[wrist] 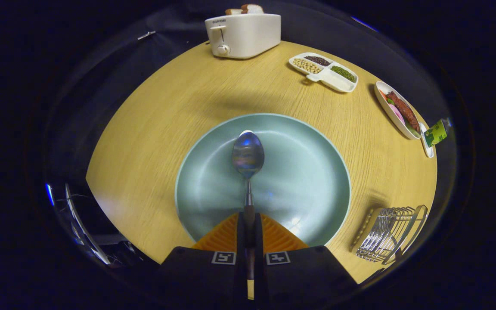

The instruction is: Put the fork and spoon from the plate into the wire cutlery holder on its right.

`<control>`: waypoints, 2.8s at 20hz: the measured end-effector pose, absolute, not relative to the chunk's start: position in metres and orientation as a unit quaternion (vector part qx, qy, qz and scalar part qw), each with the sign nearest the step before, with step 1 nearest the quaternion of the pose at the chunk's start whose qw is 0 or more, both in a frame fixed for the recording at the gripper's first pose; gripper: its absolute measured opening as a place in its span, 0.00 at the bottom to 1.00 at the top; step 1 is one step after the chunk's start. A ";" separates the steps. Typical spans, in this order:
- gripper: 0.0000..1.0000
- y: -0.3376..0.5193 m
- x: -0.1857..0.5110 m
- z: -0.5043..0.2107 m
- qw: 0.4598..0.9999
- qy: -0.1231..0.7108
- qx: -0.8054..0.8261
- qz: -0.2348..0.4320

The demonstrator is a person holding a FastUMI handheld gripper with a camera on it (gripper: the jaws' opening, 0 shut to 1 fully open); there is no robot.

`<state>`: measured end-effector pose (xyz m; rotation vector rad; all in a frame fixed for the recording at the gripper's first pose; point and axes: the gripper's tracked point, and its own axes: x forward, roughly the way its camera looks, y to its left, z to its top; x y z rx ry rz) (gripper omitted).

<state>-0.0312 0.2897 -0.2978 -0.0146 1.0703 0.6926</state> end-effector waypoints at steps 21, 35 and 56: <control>0.11 0.072 -0.030 -0.181 0.793 0.505 0.010 0.340; 0.10 0.024 -0.022 -0.255 0.727 0.615 -0.058 0.300; 1.00 0.036 0.028 -0.250 0.817 0.537 0.017 0.208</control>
